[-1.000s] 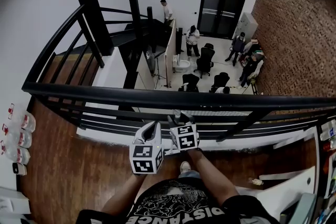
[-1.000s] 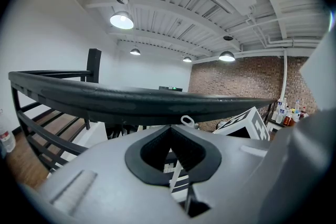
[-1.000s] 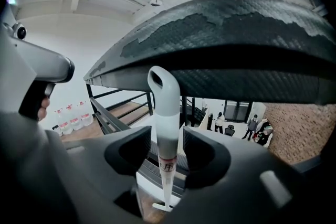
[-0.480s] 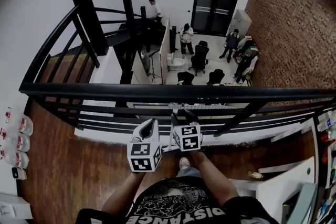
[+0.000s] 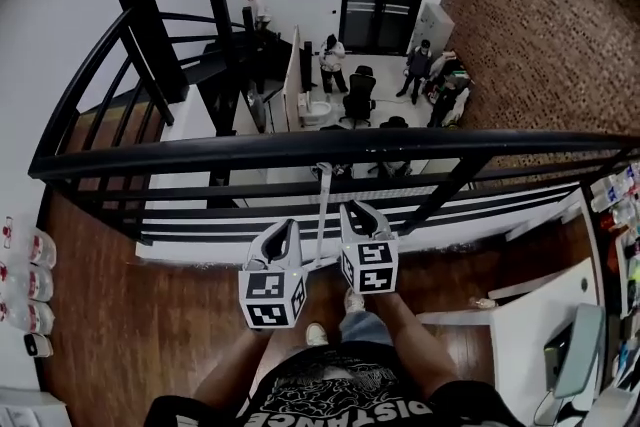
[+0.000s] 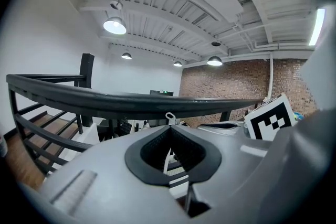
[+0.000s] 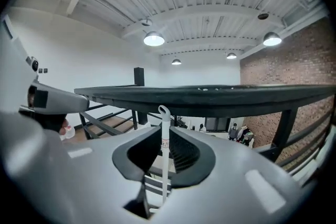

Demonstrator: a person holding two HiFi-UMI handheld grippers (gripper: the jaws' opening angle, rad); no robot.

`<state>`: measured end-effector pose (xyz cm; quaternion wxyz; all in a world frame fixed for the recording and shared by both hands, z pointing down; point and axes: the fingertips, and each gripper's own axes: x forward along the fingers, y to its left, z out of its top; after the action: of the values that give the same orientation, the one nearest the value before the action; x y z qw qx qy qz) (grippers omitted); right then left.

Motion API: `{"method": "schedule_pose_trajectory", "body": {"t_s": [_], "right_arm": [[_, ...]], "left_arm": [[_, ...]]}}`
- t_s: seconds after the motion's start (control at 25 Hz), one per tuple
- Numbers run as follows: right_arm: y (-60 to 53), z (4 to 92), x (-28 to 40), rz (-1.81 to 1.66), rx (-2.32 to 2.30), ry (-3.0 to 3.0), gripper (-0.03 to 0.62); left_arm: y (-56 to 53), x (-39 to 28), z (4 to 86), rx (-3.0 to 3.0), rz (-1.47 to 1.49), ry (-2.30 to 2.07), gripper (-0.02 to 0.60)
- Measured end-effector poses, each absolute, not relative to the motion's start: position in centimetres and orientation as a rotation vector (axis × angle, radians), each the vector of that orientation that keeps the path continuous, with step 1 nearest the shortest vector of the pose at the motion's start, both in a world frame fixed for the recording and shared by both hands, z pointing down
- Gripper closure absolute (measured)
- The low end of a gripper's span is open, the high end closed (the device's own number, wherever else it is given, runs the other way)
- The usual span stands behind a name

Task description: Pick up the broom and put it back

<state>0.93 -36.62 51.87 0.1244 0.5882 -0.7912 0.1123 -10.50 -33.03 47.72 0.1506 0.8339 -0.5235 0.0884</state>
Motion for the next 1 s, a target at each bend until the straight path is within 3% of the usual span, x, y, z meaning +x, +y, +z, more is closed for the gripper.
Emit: {"method": "schedule_pose_trajectory", "body": {"t_s": [0.24, 1.0], "right_arm": [[-32.1, 49.9, -0.2, 0.271, 1.698, -2.329, 0.594], [-19.6, 46.7, 1.2, 0.272, 1.587, -2.524, 0.594]], "left_arm": [[-30.2, -9.6, 47.6, 2.398, 0.223, -1.451, 0.577], [-19.3, -4.2, 47.0, 2.403, 0.222, -1.488, 0.577]]}}
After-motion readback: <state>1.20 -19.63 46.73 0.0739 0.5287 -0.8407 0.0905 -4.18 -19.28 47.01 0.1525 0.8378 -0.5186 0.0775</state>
